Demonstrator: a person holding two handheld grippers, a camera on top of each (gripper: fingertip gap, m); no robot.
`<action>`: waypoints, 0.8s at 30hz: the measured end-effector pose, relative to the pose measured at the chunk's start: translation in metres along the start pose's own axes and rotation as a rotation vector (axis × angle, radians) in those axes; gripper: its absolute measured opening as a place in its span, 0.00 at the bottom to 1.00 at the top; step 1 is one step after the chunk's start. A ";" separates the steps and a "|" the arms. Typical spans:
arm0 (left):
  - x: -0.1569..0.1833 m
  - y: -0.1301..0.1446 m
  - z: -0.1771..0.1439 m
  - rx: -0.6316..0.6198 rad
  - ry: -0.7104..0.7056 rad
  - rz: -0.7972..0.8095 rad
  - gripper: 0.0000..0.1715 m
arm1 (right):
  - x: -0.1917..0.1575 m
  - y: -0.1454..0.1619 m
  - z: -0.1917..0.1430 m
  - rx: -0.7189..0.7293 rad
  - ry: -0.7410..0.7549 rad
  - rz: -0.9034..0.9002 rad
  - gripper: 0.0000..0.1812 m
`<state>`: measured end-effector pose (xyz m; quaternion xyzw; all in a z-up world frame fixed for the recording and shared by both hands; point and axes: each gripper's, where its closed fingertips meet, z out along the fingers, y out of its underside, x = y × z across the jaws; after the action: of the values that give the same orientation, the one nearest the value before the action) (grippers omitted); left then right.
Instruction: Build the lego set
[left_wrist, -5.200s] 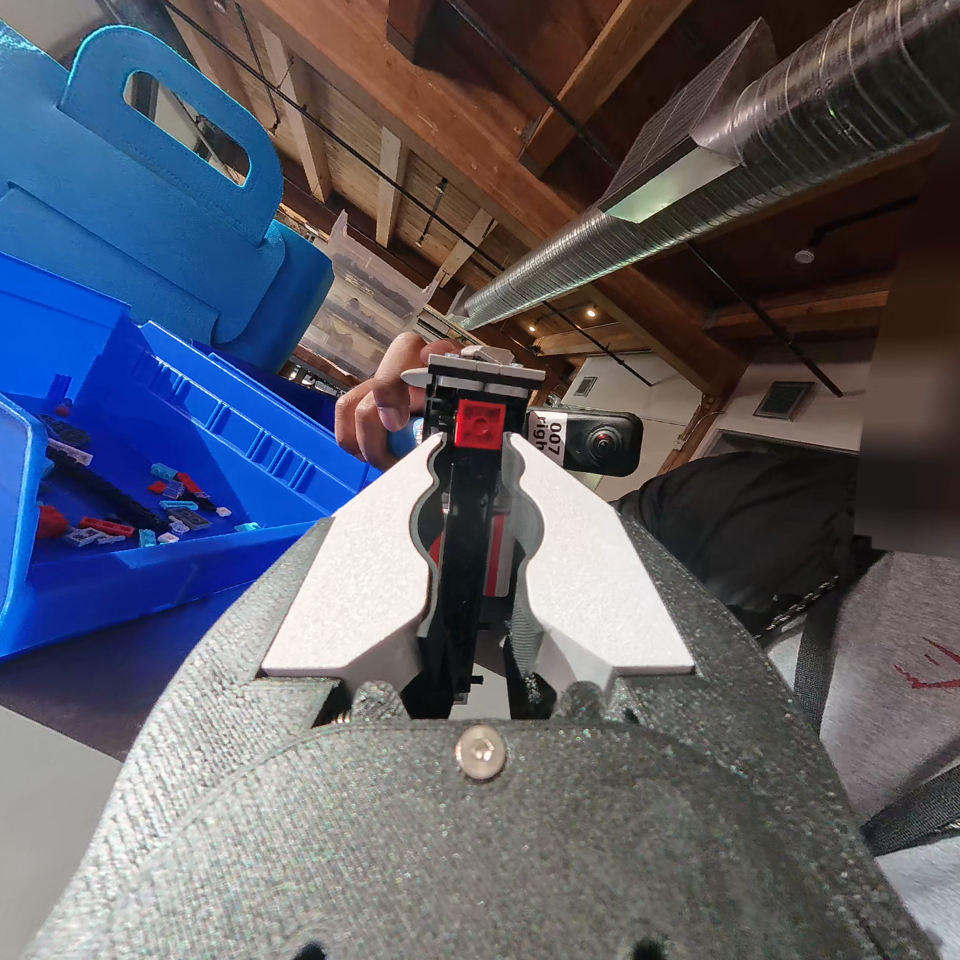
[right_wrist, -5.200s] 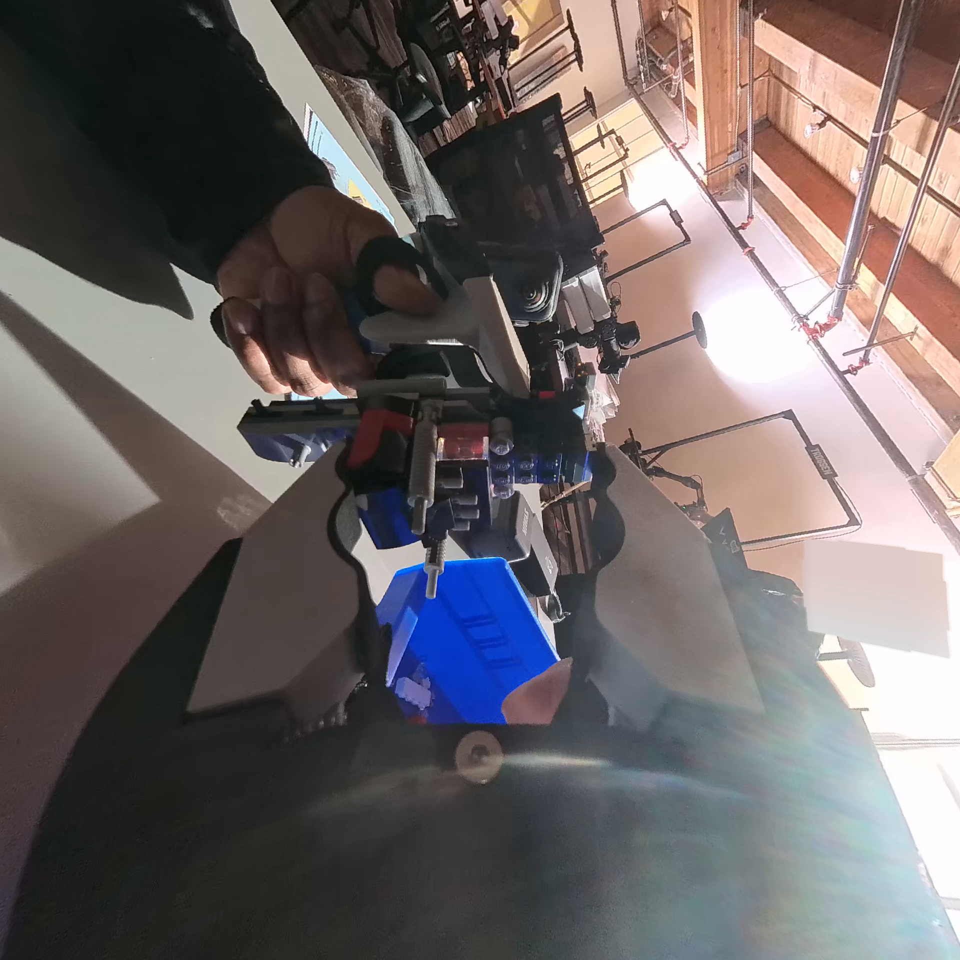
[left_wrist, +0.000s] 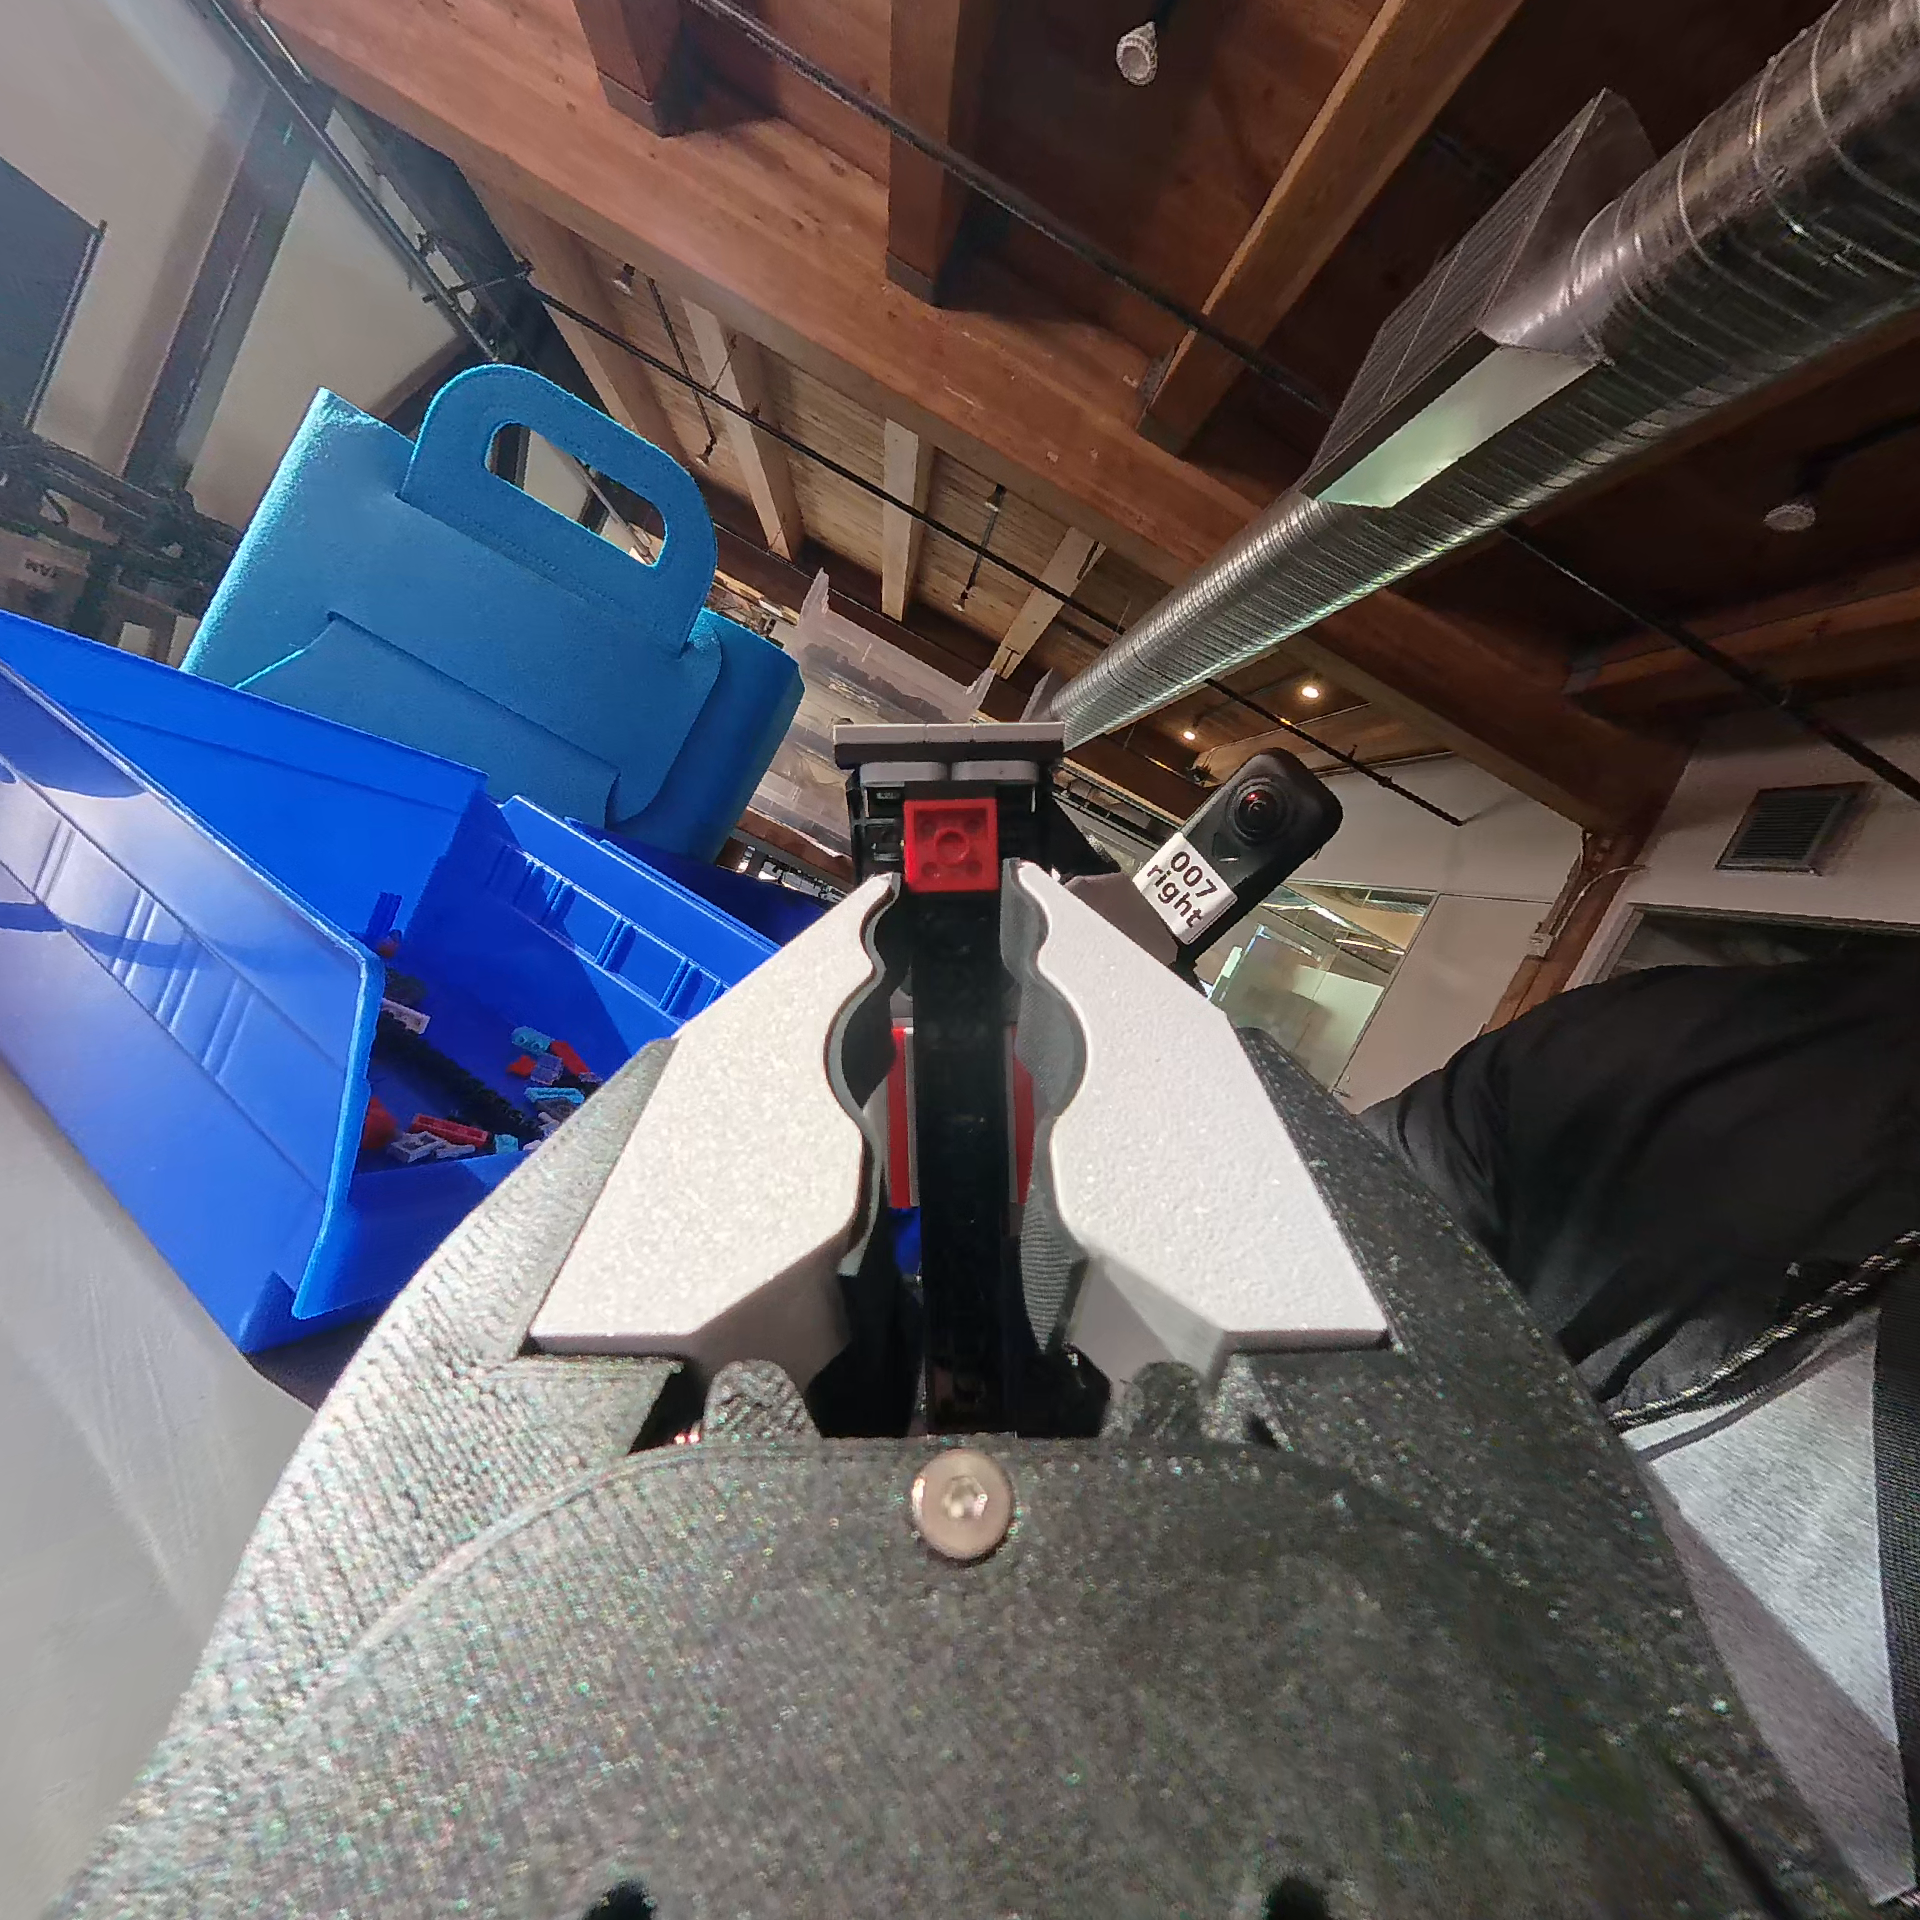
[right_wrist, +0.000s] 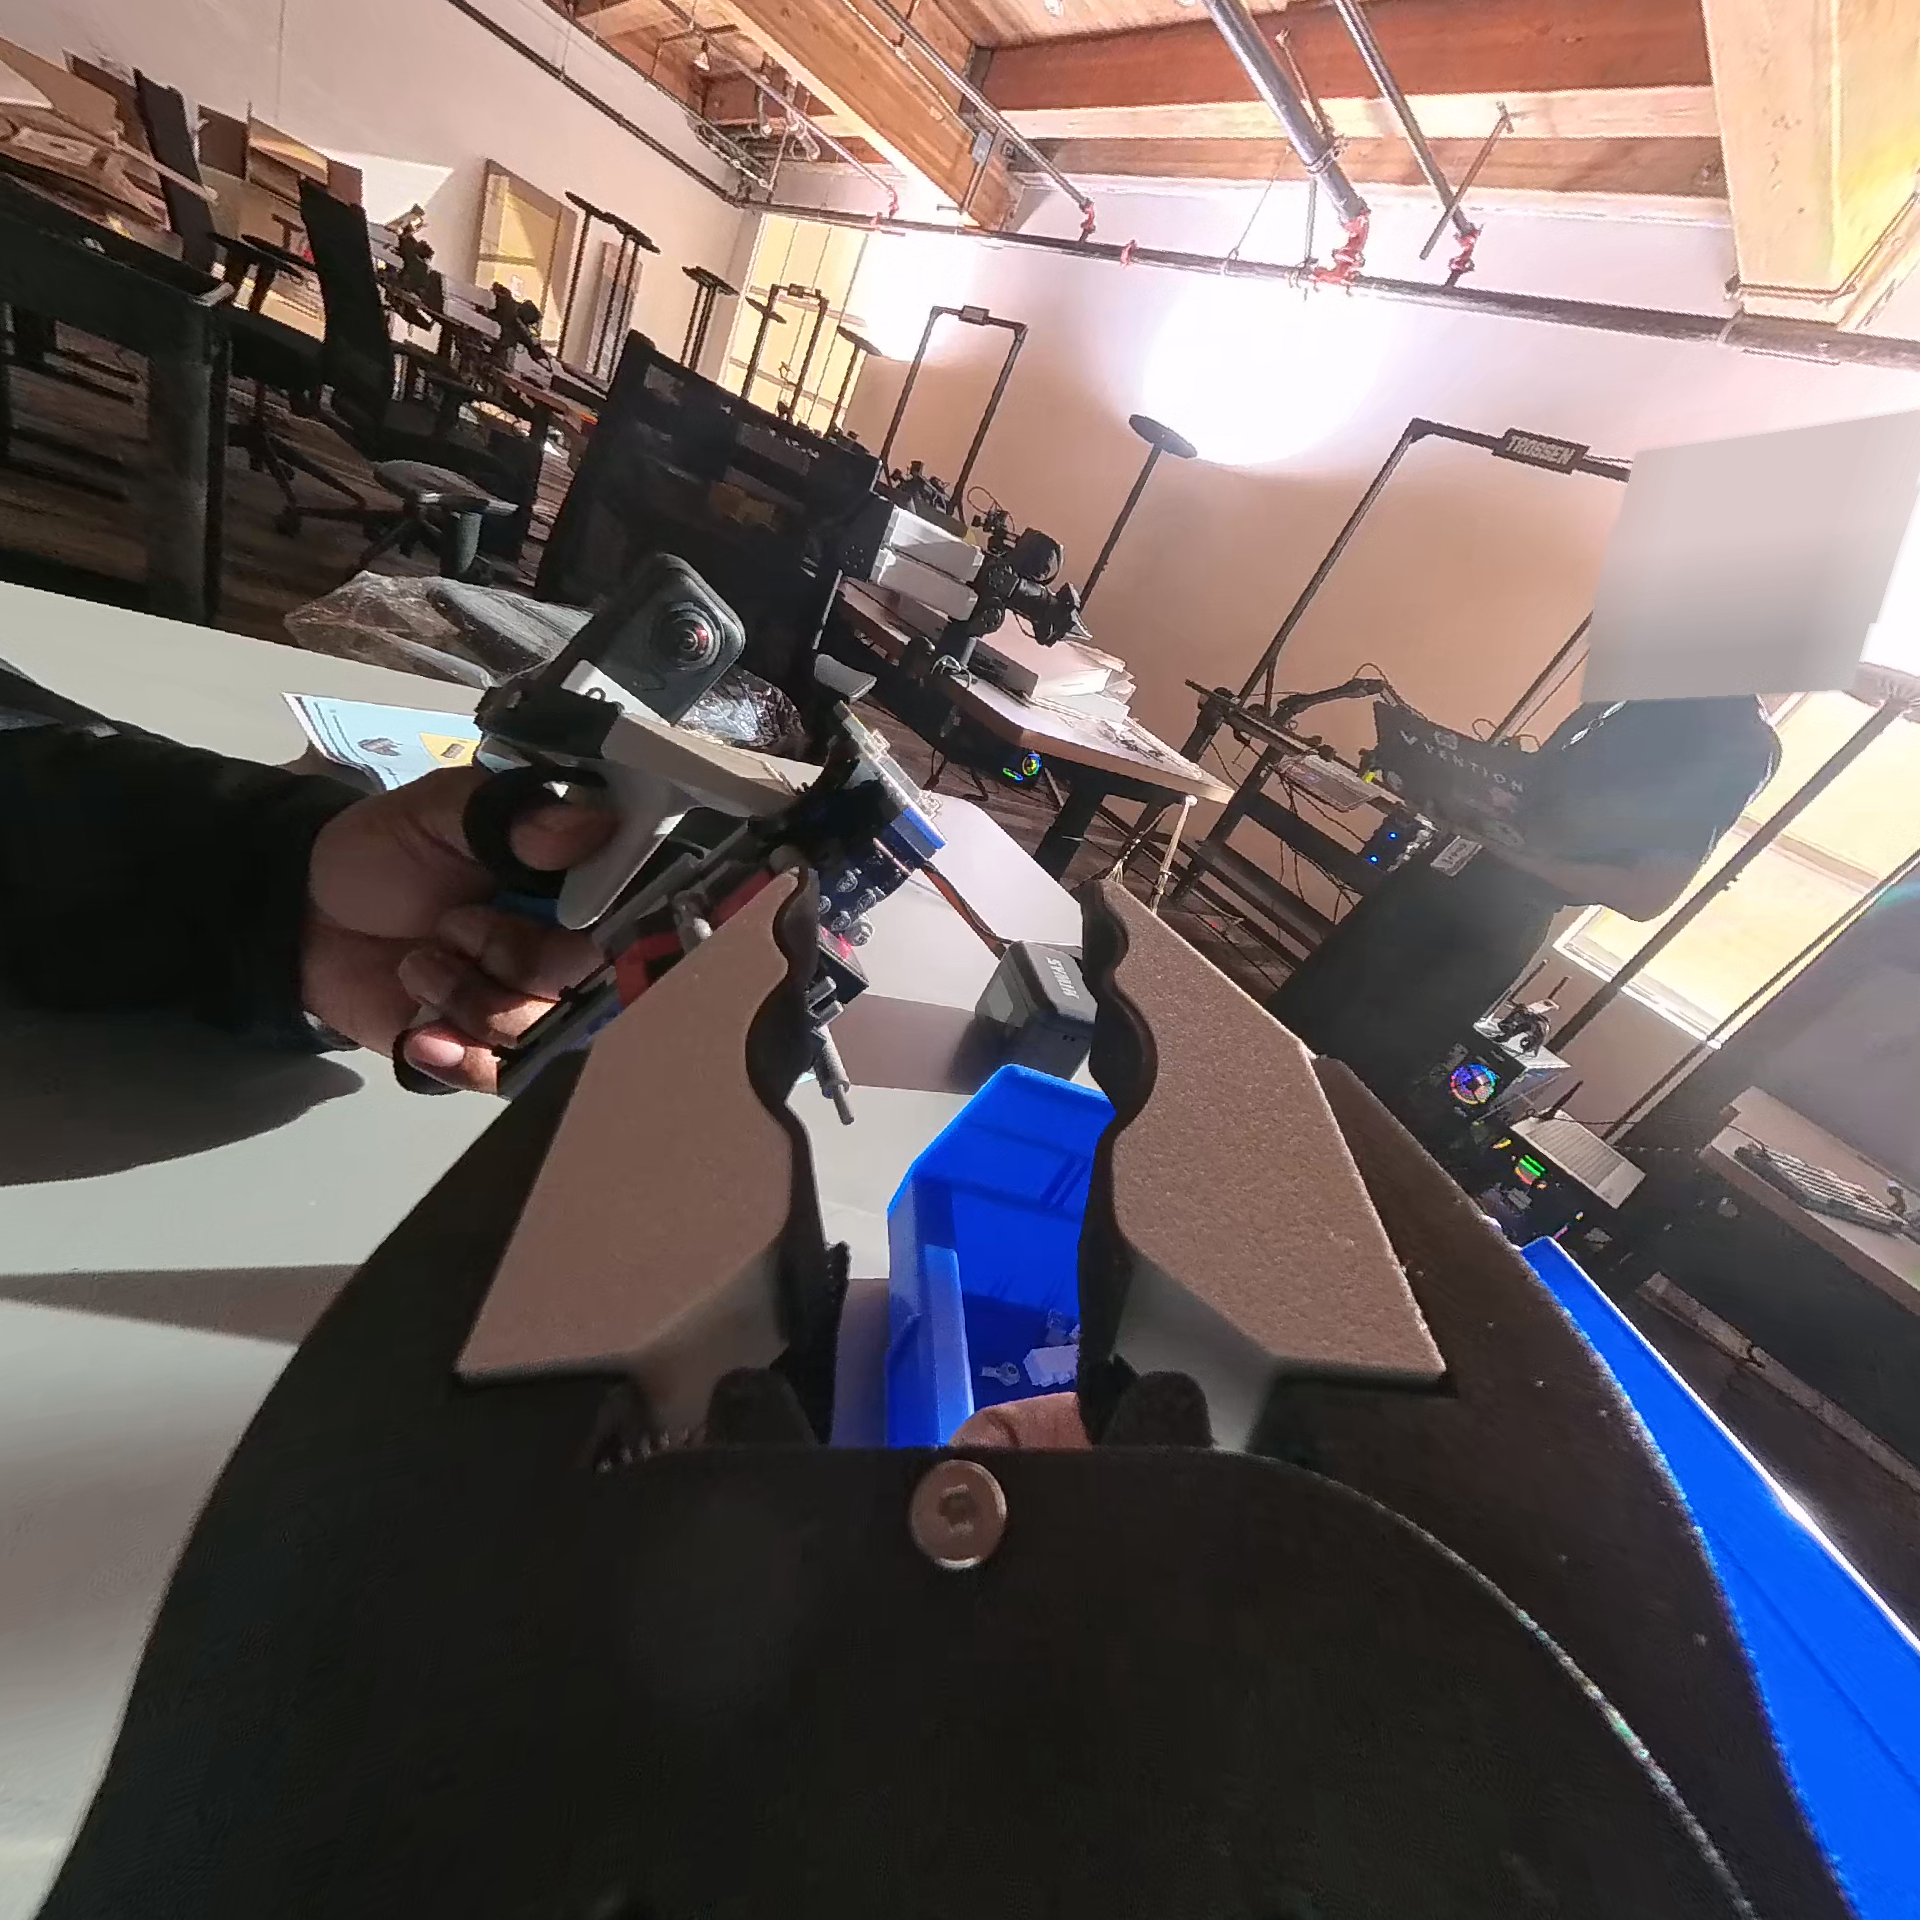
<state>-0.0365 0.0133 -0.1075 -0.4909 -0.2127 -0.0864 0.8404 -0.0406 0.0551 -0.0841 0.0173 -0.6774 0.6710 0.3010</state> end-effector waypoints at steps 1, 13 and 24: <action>0.000 0.000 0.000 0.000 -0.001 0.000 0.10 | 0.000 0.000 0.000 0.001 0.000 0.001 0.29; -0.001 0.001 0.000 -0.004 -0.004 0.005 0.10 | 0.001 -0.001 -0.001 0.008 0.001 0.019 0.29; -0.003 -0.003 -0.002 0.021 -0.017 0.002 0.10 | 0.050 -0.061 -0.017 0.265 0.074 0.447 0.29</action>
<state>-0.0396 0.0101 -0.1068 -0.4829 -0.2203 -0.0791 0.8438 -0.0483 0.0835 -0.0089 -0.1181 -0.5593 0.8038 0.1647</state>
